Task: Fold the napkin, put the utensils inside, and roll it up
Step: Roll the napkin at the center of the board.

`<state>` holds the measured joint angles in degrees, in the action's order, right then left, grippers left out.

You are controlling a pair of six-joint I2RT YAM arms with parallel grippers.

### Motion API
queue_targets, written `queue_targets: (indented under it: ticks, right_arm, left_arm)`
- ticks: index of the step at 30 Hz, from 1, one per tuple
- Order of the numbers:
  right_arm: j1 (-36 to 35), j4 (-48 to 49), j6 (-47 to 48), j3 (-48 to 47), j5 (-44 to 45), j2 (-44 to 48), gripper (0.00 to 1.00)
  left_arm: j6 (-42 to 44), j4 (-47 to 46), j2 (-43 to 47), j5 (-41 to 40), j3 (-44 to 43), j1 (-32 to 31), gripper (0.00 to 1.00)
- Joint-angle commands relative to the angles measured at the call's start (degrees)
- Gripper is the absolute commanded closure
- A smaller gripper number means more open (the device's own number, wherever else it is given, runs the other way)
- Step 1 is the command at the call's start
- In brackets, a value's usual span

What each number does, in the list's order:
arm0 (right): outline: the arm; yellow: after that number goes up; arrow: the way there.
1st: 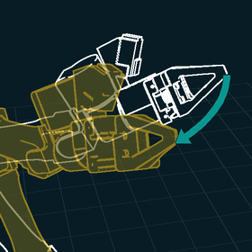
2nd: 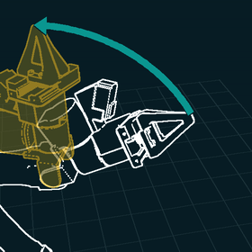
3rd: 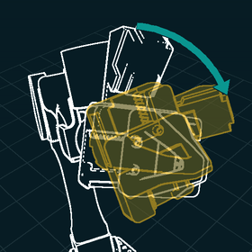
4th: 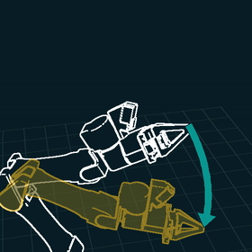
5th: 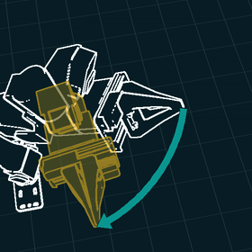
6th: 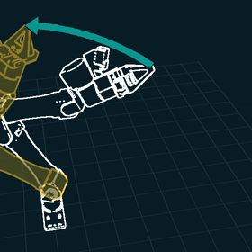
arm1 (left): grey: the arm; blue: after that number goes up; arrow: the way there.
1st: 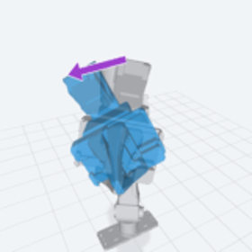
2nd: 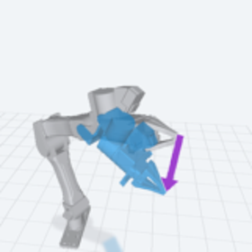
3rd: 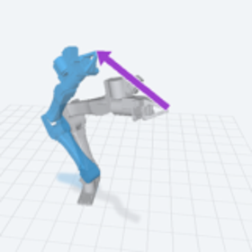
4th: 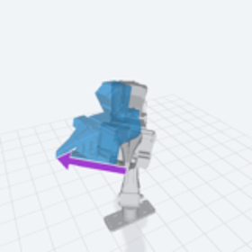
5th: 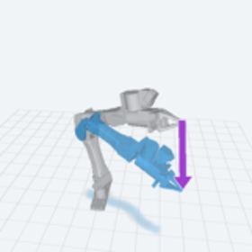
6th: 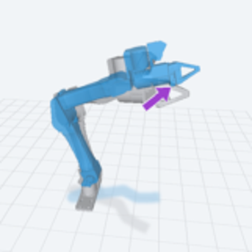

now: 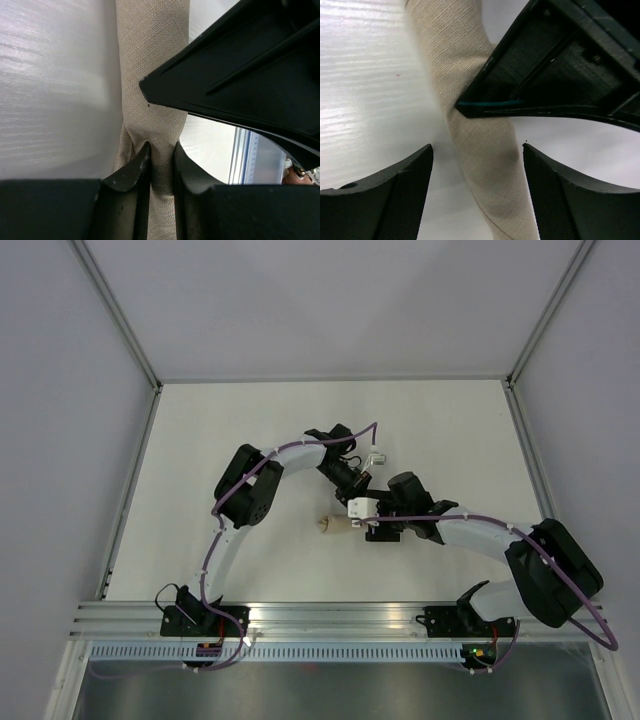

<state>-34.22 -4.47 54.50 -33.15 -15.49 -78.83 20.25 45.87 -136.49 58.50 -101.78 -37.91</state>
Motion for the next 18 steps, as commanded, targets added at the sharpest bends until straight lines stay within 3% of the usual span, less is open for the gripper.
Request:
queue_targets:
  ticks: [1, 4, 8, 13, 18]
  right_arm:
    - [-0.7, 1.9, 0.8, -0.6, 1.3, -1.6, 0.22]
    - [-0.9, 1.9, 0.6, -0.7, 1.6, -2.5, 0.25]
    - [-1.2, -0.2, -0.4, -2.4, 1.9, -4.0, 0.38]
    - [-1.1, -4.0, -2.6, -3.9, 1.5, -5.4, 0.52]
    - [-1.1, -9.1, -6.9, -6.6, 1.3, -6.8, 0.54]
  left_arm:
    - [4.0, 5.6, -4.6, -6.3, 0.3, 0.3, 0.80]
    - [4.3, 6.0, -4.2, -5.9, -0.1, 0.6, 0.73]
    - [4.5, 6.2, -3.4, -5.9, -0.8, 0.8, 0.65]
    - [4.3, 6.0, -1.1, -5.9, -2.1, 1.3, 0.62]
    - [3.1, 4.7, 2.5, -5.6, -2.7, 2.1, 0.60]
